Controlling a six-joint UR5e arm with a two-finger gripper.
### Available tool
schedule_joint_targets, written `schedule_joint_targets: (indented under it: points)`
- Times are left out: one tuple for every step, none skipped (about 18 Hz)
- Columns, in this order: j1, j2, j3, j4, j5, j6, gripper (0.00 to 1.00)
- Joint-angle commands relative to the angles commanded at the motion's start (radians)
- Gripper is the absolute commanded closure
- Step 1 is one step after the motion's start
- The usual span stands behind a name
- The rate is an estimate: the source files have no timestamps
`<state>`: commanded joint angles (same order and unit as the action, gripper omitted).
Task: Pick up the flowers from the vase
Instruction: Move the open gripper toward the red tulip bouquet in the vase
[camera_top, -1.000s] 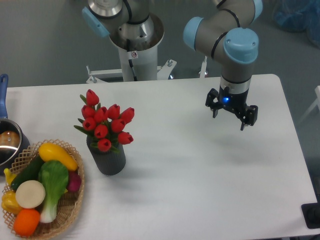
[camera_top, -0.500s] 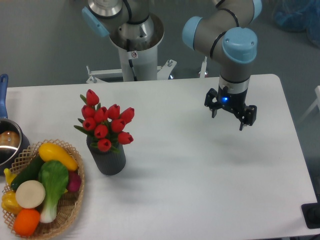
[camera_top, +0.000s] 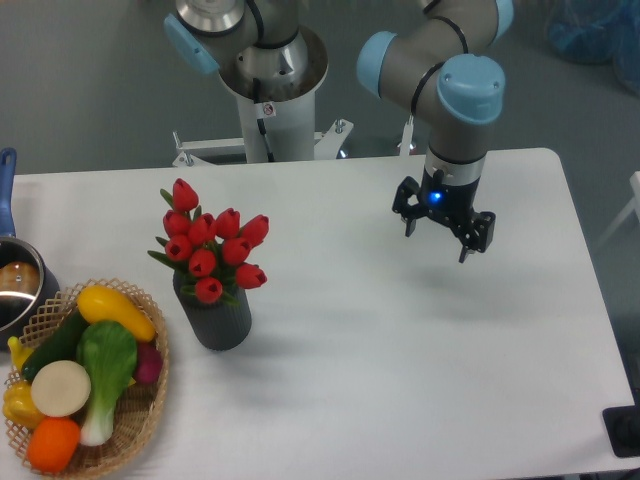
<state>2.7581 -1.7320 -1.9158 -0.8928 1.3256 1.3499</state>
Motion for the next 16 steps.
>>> schedule_joint_targets:
  points:
    - [0.000, 0.012, -0.009, 0.000, -0.022, 0.000, 0.00]
    - [0.002, 0.025, -0.012, 0.000, -0.045, 0.000, 0.00]
    - [0.009, 0.038, -0.017, 0.000, -0.072, 0.001, 0.00]
    - [0.017, 0.052, -0.025, 0.000, -0.110, 0.002, 0.00]
    - [0.020, 0.069, -0.032, 0.000, -0.150, 0.003, 0.00]
    - [0.023, 0.083, -0.040, 0.000, -0.186, 0.005, 0.00]
    - [0.026, 0.097, -0.048, 0.000, -0.206, 0.006, 0.00]
    - [0.026, 0.110, -0.057, 0.000, -0.215, 0.006, 0.00]
    - [0.026, 0.123, -0.064, 0.000, -0.224, 0.006, 0.00]
    - [0.025, 0.135, -0.078, 0.000, -0.247, 0.006, 0.00]
    - [0.022, 0.144, -0.092, 0.000, -0.281, 0.005, 0.00]
    - [0.020, 0.155, -0.110, -0.002, -0.314, -0.003, 0.00]
    - [0.017, 0.169, -0.124, -0.002, -0.331, -0.006, 0.00]
    - [0.015, 0.181, -0.136, -0.002, -0.333, -0.008, 0.00]
    - [0.014, 0.196, -0.150, -0.002, -0.333, -0.008, 0.00]
    - [0.012, 0.207, -0.166, -0.002, -0.333, -0.008, 0.00]
